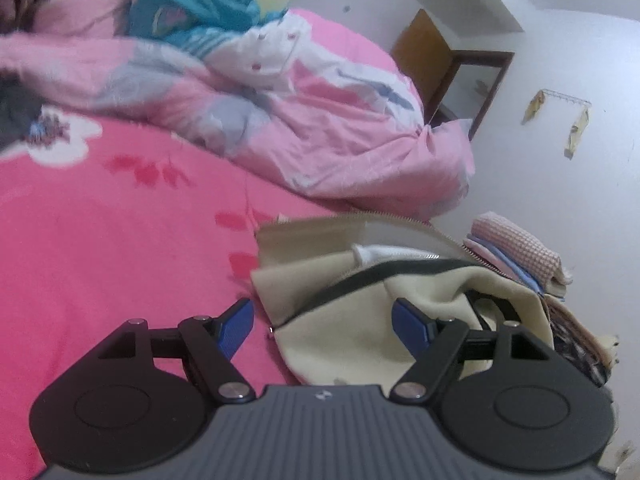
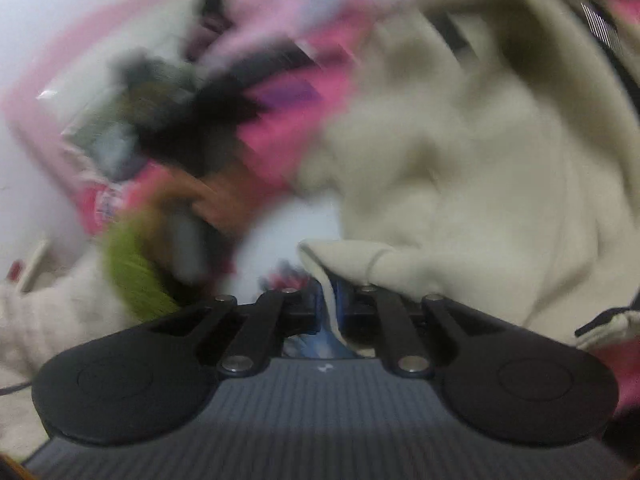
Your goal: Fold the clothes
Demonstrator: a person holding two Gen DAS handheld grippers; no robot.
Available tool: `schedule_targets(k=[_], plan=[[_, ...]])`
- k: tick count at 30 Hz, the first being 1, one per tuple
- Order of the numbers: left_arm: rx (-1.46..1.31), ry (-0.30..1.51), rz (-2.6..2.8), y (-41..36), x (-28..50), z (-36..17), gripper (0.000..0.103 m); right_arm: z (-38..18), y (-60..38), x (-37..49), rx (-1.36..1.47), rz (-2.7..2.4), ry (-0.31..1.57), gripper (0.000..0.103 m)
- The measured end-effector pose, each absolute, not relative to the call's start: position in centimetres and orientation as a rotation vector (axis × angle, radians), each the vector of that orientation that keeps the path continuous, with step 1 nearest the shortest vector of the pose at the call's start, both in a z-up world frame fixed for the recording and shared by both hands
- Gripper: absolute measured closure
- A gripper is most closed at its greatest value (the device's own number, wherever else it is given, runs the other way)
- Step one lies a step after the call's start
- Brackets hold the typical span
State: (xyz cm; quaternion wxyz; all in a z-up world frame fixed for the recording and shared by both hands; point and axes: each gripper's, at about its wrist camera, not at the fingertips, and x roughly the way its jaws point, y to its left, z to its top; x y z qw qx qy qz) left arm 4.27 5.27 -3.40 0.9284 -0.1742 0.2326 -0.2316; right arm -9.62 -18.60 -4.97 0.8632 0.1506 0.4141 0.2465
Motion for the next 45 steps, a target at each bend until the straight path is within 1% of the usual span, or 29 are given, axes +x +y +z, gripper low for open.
schedule_targets(k=[1,2,3,5,6,9,13,15,19,22,23,24,25,26,32,38,41,45], plan=[[-0.339,0.464,-0.482,5.2,4.0,-2.8,0.026,-5.0,-18.9,-10.1,0.343,0.517,0.854,0.095],[-0.322,0.455,-0.495,5.0,3.8,-2.2,0.024,-4.6,-19.3,-10.7,0.361,0.525,0.836,0.086],[-0.293,0.443,-0.512,4.7,3.4,-1.5,0.02,-4.2,-19.7,-11.3,0.372,0.536,0.83,0.066],[-0.222,0.42,-0.549,3.6,2.8,0.0,0.019,-3.1,-20.5,-12.8,0.375,0.565,0.808,0.045],[-0.184,0.412,-0.57,3.0,2.6,0.7,0.019,-2.6,-20.7,-13.6,0.353,0.57,0.789,0.04],[-0.075,0.387,-0.635,0.3,2.1,2.8,0.019,-1.1,-21.8,-15.9,0.267,0.55,0.725,0.037],[0.051,0.374,-0.73,-4.2,1.8,4.7,0.019,0.7,-27.3,-18.1,0.351,0.457,0.532,0.037],[0.124,0.392,-0.763,-7.1,1.9,5.1,0.019,1.4,-31.1,-18.6,0.414,0.295,0.393,0.037],[0.247,0.4,-0.813,-12.0,1.4,4.8,0.019,1.1,-35.0,-15.7,0.298,0.057,0.391,0.037],[0.319,0.386,-0.849,-14.9,0.9,4.6,0.019,-0.7,-36.0,-12.0,0.238,0.05,0.471,0.039],[0.337,0.386,-0.859,-15.6,0.8,4.5,0.019,-1.4,-36.2,-10.8,0.233,0.059,0.502,0.051],[0.356,0.388,-0.866,-16.4,0.8,4.4,0.019,-2.2,-36.3,-9.7,0.226,0.067,0.532,0.079],[0.378,0.396,-0.872,-17.1,0.9,4.3,0.019,-3.0,-35.8,-8.8,0.209,0.072,0.558,0.093],[0.4,0.404,-0.877,-17.8,1.0,4.2,0.019,-3.6,-35.6,-8.1,0.207,0.07,0.569,0.098],[0.601,0.426,-0.915,-21.8,1.5,3.4,0.019,-2.2,-39.1,-9.8,0.362,0.049,0.365,0.099],[0.772,0.488,-0.918,-26.1,3.1,2.1,0.019,-0.3,-41.3,-10.9,0.449,0.08,0.205,0.099],[0.796,0.501,-0.963,-27.4,3.2,2.0,0.019,0.5,-42.3,-11.5,0.482,0.098,0.137,0.1],[0.796,0.47,-1.05,-28.1,2.4,2.5,0.019,0.3,-44.0,-11.2,0.51,0.086,0.108,0.1]])
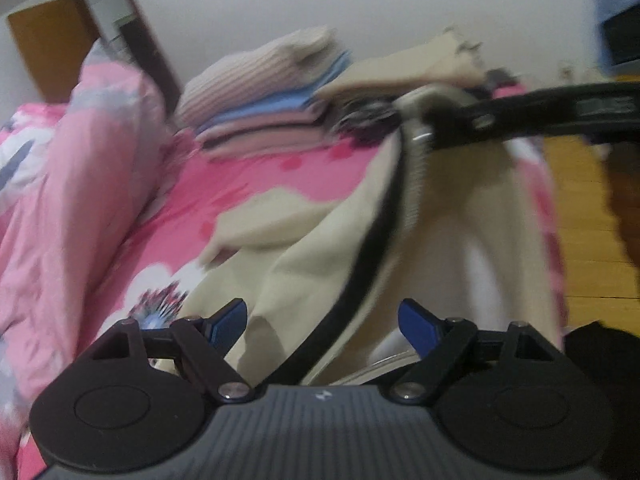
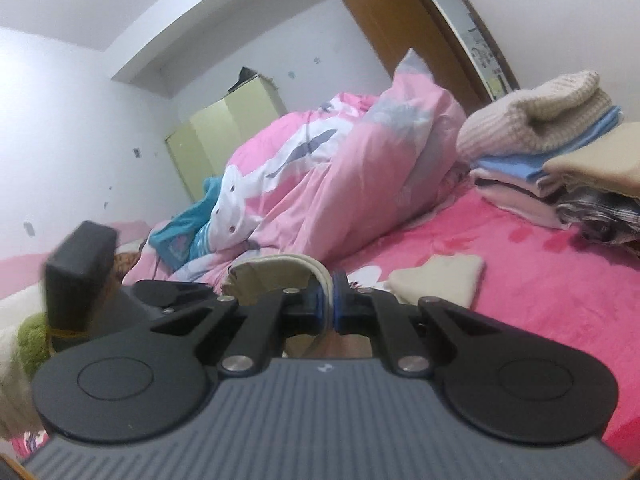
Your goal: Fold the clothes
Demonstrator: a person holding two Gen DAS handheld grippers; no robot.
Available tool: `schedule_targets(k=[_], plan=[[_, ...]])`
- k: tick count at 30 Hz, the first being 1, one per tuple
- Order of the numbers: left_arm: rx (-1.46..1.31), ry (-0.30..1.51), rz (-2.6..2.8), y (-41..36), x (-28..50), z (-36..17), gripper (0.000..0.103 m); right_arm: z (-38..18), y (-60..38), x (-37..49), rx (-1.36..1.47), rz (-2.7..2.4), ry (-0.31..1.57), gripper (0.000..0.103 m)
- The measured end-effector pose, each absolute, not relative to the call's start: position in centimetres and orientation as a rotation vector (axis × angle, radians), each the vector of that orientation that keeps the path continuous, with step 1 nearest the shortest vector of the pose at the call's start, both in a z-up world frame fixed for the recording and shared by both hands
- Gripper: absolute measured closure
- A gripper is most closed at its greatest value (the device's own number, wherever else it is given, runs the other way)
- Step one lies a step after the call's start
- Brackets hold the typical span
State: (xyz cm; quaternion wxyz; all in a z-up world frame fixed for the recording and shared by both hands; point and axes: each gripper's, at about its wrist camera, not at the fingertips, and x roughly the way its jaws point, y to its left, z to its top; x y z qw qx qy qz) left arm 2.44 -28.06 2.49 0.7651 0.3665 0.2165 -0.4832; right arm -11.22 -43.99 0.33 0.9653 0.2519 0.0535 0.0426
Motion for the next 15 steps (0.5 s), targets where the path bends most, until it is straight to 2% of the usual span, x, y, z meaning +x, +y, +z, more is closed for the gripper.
schedule_targets(k=[4,7,10,12,13,15], plan=[[0.859,0.436,-0.993,-29.8,2.5,1.7,0.02,-0.1,-44.7,-11.2,0.567,0.141,0.092,0.1],[0.835,0.44,-0.929,-30.8,3.7,1.5,0.026,-0.1,-44.3,-12.0,0.57,0.168,0.066,0.1],[0.817,0.431,-0.923,-31.7,4.2,1.3,0.048,-0.4,-44.2,-12.6,0.6,0.203,0.041,0.1],[0.798,0.432,-0.92,-32.2,4.4,1.0,0.085,-0.7,-44.3,-12.7,0.619,0.216,0.037,0.099],[0.77,0.445,-0.919,-32.2,4.6,1.2,0.09,-0.8,-44.5,-12.7,0.63,0.215,0.038,0.099],[0.69,0.447,-0.908,-32.0,5.0,2.0,0.093,-1.4,-44.9,-13.0,0.676,0.203,0.043,0.096]])
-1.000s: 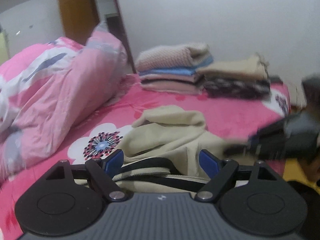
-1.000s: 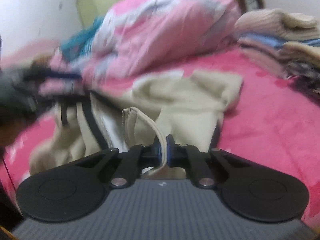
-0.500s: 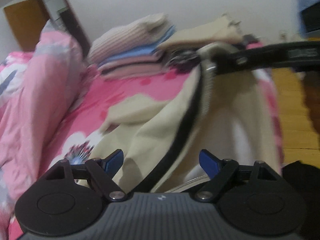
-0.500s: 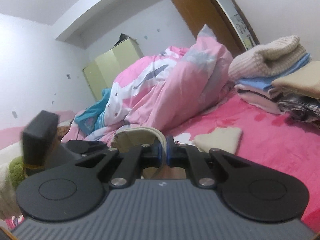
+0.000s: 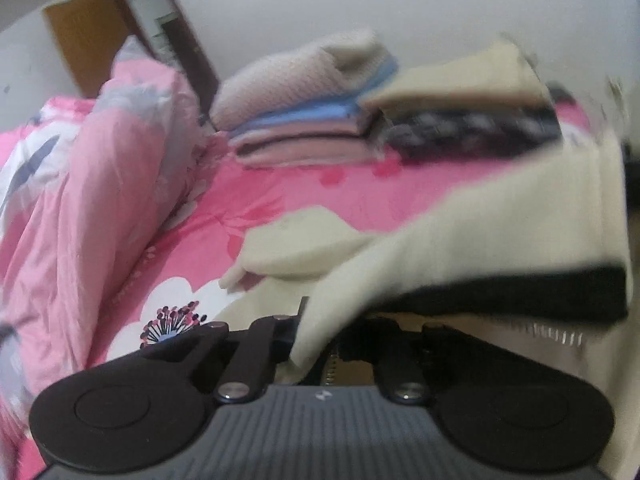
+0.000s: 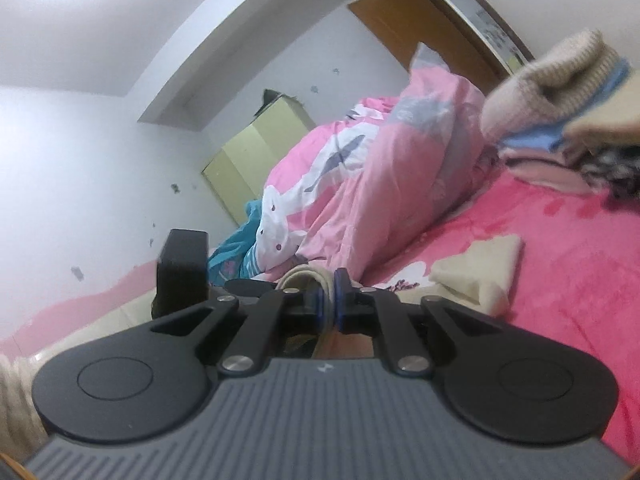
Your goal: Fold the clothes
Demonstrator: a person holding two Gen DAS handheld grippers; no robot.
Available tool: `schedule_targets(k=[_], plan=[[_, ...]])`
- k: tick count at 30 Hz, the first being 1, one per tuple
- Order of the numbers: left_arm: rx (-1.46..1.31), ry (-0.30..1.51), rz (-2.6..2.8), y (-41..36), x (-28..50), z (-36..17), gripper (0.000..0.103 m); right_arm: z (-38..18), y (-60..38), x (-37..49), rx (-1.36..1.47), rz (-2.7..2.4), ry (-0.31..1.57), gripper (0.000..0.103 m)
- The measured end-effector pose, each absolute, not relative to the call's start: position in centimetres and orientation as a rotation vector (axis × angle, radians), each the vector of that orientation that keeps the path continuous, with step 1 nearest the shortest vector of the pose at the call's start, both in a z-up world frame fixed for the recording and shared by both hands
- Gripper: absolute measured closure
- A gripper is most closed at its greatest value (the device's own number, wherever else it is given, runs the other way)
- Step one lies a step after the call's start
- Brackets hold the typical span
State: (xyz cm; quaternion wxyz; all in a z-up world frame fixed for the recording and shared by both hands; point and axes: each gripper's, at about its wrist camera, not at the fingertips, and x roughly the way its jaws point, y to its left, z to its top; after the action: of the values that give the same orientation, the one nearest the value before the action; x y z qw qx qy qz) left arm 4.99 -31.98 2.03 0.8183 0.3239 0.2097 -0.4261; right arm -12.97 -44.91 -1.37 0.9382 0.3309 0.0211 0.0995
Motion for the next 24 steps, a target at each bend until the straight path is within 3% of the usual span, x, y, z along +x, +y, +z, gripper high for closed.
schedule_targets(k=[3,4,6,11,17,24], plan=[[0.587,0.412,-0.879,-30.9,5.5,4.3,0.096,-1.8,-45.1,-14.2,0.728,0.169,0.043,0.086],[0.557,0.404,-0.867,-30.3,5.6,5.2,0.096,-1.9,-44.6,-14.6,0.728,0.151,0.05,0.079],[0.497,0.386,-0.842,-29.1,6.0,7.0,0.096,-1.9,-43.2,-15.2,0.712,0.119,0.075,0.047],[0.383,0.345,-0.798,-25.8,5.8,10.7,0.097,-1.6,-37.1,-14.5,0.643,0.064,0.127,0.02],[0.215,0.265,-0.725,-20.6,3.9,15.0,0.097,-0.3,-32.1,-11.1,0.587,-0.06,0.14,0.02],[0.035,0.197,-0.63,-12.6,2.6,19.8,0.097,-3.9,-30.4,-8.7,0.682,-0.108,0.266,0.024]])
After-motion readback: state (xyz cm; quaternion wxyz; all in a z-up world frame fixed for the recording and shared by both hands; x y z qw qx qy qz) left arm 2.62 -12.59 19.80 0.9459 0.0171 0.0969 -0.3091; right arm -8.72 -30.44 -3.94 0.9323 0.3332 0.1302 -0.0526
